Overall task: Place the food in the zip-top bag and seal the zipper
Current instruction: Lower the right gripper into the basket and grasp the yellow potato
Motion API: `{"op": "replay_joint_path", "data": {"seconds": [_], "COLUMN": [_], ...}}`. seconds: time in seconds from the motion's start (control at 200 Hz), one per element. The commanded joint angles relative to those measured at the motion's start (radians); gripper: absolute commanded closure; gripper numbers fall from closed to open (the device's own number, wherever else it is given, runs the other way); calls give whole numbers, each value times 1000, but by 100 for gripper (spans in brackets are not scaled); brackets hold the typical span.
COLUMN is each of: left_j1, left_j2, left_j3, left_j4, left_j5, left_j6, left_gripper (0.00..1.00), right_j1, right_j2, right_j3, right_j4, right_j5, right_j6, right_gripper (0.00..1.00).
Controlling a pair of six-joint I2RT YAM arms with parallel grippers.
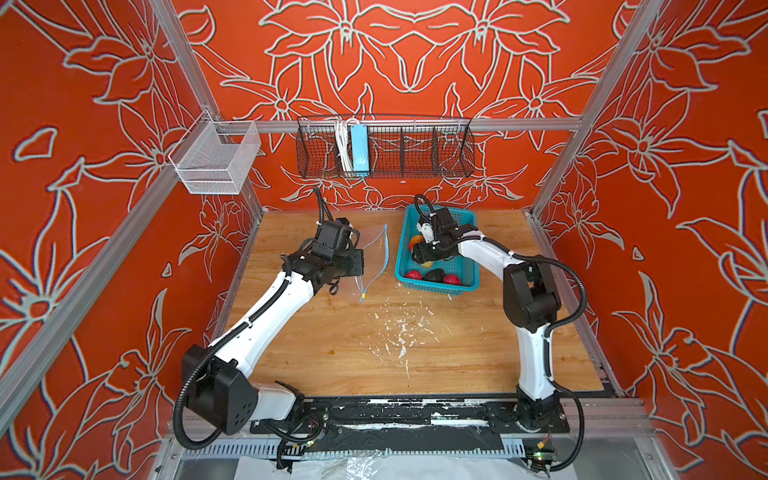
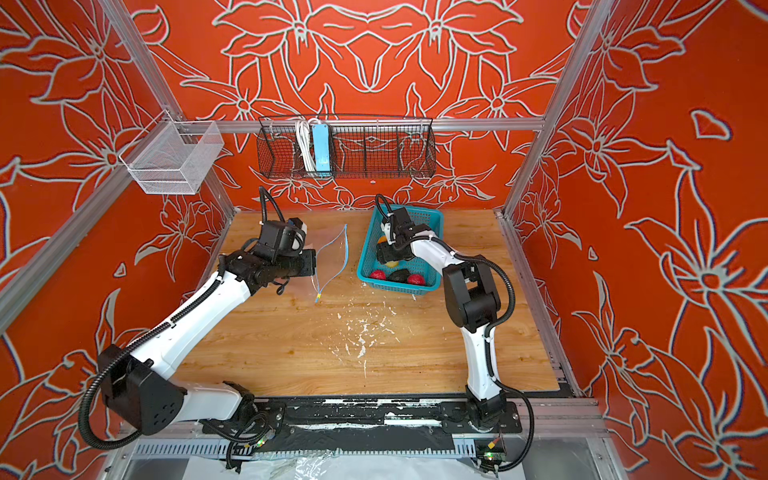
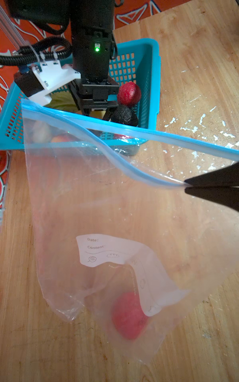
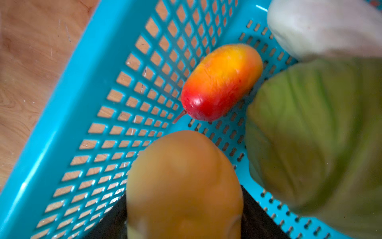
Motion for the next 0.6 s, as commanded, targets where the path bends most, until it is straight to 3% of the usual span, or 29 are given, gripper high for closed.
{"op": "replay_joint_path", "data": {"seconds": [0.0,0.596], "left_j1": [5,4], "left_j2": [-19,-31], "left_j3": [-17,-28], "left_j4": [18,28], "left_j5": [-8,6], "left_j6": [-13,-11], "left_gripper": [100,100], "right_j1": [-4,-4], "right_j2": [-74,-239], "right_j3": [-47,-276], "right_j4": [72,218], "right_j5": [13,45], "right_j6": [107,394], "right_gripper": [38,42]}}
